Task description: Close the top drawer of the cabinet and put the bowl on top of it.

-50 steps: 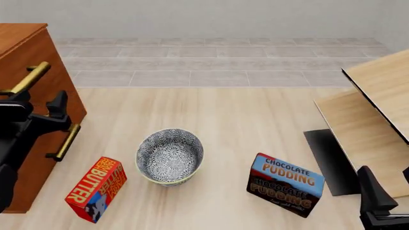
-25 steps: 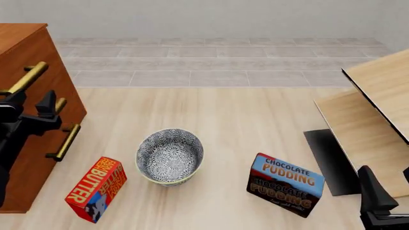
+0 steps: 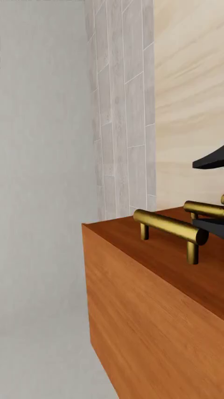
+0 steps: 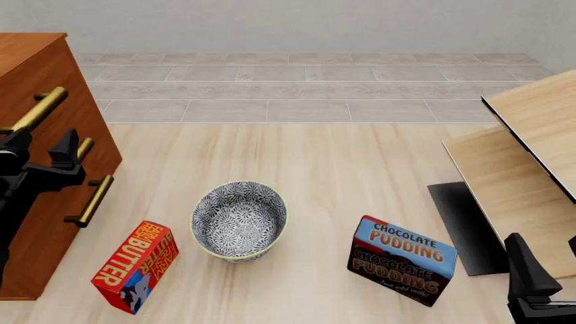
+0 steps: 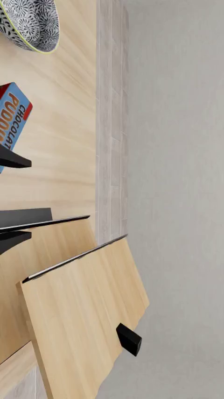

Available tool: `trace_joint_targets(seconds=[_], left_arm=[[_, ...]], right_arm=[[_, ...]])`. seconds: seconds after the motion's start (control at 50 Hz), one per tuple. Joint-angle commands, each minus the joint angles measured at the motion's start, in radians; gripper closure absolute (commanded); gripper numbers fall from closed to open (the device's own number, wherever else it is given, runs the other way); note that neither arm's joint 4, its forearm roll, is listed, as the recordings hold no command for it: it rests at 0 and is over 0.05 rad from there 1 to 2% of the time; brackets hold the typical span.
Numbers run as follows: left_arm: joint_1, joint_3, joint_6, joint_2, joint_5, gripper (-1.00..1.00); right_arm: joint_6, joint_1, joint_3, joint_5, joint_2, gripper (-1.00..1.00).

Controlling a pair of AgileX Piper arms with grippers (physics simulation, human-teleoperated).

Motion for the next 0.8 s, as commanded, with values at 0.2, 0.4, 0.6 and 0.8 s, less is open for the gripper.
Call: trace_joint_targets(seconds=[0.2, 0.4, 0.6, 0.8], left_arm=[[-0.102, 0.010, 0.029, -0.272, 0.300, -1.00], [-0.198, 0.006, 0.056, -0.371, 0.413, -1.00], [-0.269, -0.036, 0.080, -0.424, 0.535, -1.00], [-0.329, -0.115, 0.071, -0.438, 0.673, -1.00]], right_arm=[[-0.009, 0.011, 0.000, 0.002, 0.001, -1.00], [-0.009, 0.012, -0.001, 0.002, 0.002, -1.00], [-0.009, 0.013, 0.000, 0.001, 0.002, -1.00], [-0.010, 0.012, 0.000, 0.000, 0.002, -1.00]])
